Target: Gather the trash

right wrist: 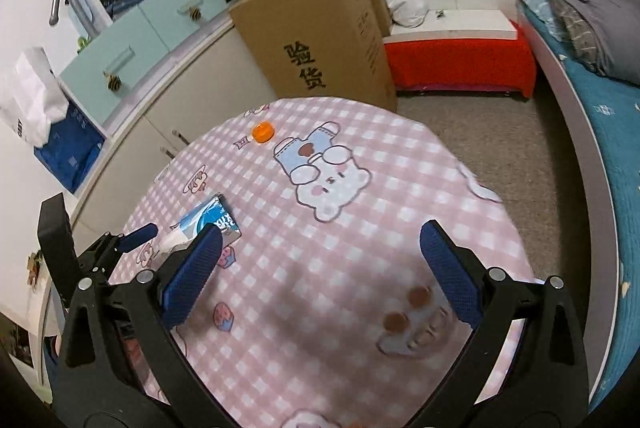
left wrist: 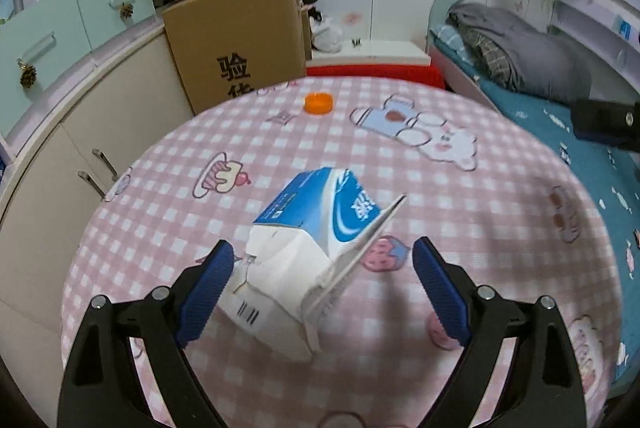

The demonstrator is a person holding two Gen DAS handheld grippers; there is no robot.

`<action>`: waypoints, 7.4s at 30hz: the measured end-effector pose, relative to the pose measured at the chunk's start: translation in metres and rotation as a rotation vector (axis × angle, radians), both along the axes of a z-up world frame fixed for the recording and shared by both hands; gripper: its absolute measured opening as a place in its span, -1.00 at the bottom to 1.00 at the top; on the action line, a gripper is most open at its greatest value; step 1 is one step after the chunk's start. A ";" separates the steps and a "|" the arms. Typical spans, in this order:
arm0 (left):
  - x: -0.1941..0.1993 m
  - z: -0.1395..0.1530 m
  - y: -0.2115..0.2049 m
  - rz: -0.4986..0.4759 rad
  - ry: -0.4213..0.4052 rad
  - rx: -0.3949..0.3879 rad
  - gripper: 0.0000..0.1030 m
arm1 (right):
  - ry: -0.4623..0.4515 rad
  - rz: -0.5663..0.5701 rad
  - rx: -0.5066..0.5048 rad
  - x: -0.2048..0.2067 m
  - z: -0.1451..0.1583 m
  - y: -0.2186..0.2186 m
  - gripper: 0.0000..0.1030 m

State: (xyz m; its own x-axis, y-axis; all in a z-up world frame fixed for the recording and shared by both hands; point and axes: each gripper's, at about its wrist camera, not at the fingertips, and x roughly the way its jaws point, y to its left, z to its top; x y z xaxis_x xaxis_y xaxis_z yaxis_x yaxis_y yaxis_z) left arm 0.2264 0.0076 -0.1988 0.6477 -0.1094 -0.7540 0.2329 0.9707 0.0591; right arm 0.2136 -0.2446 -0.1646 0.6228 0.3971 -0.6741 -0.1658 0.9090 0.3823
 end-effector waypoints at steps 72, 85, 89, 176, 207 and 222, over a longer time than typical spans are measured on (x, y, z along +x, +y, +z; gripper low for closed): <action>-0.020 -0.001 0.018 0.153 -0.008 -0.152 -0.01 | -0.147 0.104 -0.054 -0.040 0.006 -0.007 -0.43; -0.028 -0.001 -0.006 0.126 -0.018 -0.093 0.06 | -0.151 0.081 -0.036 -0.049 0.007 -0.028 -0.43; -0.019 -0.016 -0.011 0.129 0.010 -0.035 0.38 | -0.146 0.075 -0.034 -0.052 0.005 -0.030 -0.43; -0.036 -0.030 -0.405 -0.363 0.232 -0.084 0.69 | 0.207 -0.646 0.268 -0.138 -0.153 -0.359 0.88; -0.135 0.198 -0.118 0.065 -0.416 -0.122 0.90 | -0.349 -0.313 -0.077 -0.155 0.147 -0.080 0.88; -0.174 0.235 -0.041 0.215 -0.524 -0.174 0.90 | -0.528 -0.249 -0.185 -0.175 0.197 0.002 0.88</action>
State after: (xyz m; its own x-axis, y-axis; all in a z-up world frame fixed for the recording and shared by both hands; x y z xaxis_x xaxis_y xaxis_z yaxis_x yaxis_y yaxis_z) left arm 0.0522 -0.0332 0.0361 0.9501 -0.0279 -0.3107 0.0125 0.9986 -0.0512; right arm 0.0388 -0.2426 0.0322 0.9506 0.1028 -0.2930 -0.0640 0.9882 0.1389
